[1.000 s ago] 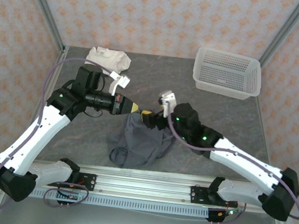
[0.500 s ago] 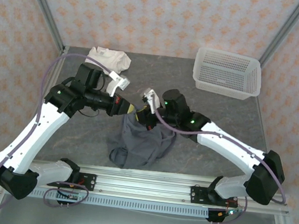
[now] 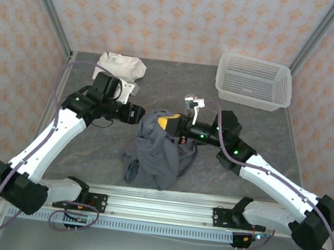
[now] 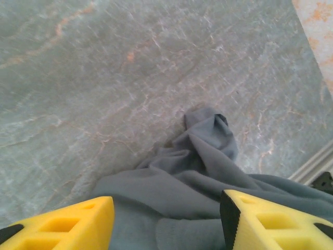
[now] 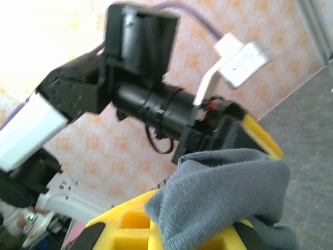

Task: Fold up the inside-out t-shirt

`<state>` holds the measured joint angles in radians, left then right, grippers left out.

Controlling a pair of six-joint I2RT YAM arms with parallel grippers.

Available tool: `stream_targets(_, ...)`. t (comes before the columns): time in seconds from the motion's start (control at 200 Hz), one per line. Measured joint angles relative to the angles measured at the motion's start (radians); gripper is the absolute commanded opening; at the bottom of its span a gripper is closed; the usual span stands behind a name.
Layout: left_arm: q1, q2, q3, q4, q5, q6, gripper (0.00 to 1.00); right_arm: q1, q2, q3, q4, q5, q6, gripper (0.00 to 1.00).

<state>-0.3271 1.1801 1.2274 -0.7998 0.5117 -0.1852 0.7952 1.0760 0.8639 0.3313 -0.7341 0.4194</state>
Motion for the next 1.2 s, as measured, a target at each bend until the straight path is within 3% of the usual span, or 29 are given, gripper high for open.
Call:
stream_targets(0.16, -0.007, -0.245, 0.000, -0.003, -0.111, -0.017, 0.63, -0.005, 0.002, -0.006, -0.002, 0.065, -0.001, 0.00)
stream_targets(0.3, -0.112, -0.399, -0.005, 0.029, -0.096, -0.027, 0.65, -0.005, 0.035, -0.006, -0.001, 0.084, 0.000, 0.00)
stream_targets(0.395, -0.159, -0.359, -0.005, 0.049, -0.062, -0.032, 0.65, -0.005, 0.060, -0.006, -0.001, 0.084, 0.000, 0.00)
stream_targets(0.585, -0.171, -0.158, -0.053, 0.159, 0.018, -0.098, 0.65, -0.005, 0.071, -0.006, -0.001, 0.094, 0.008, 0.00)
stream_targets(0.685, -0.177, -0.129, -0.108, 0.185, 0.057, -0.113, 0.53, -0.005, 0.071, -0.006, -0.001, 0.110, 0.014, 0.00)
stream_targets(0.771, -0.177, -0.110, -0.111, 0.201, 0.090, -0.122, 0.16, -0.005, 0.071, -0.006, 0.000, 0.118, 0.021, 0.00)
stream_targets(0.831, -0.177, -0.103, -0.111, 0.218, 0.102, -0.130, 0.00, -0.005, 0.071, -0.006, 0.000, 0.124, 0.026, 0.00)
stream_targets(1.146, -0.170, -0.144, -0.064, 0.248, 0.124, -0.217, 0.00, -0.013, 0.044, -0.092, 0.007, 0.219, 0.014, 0.00)
stream_targets(1.201, -0.150, -0.146, -0.041, 0.285, 0.165, -0.281, 0.00, -0.020, 0.031, -0.161, 0.023, 0.259, -0.003, 0.06)
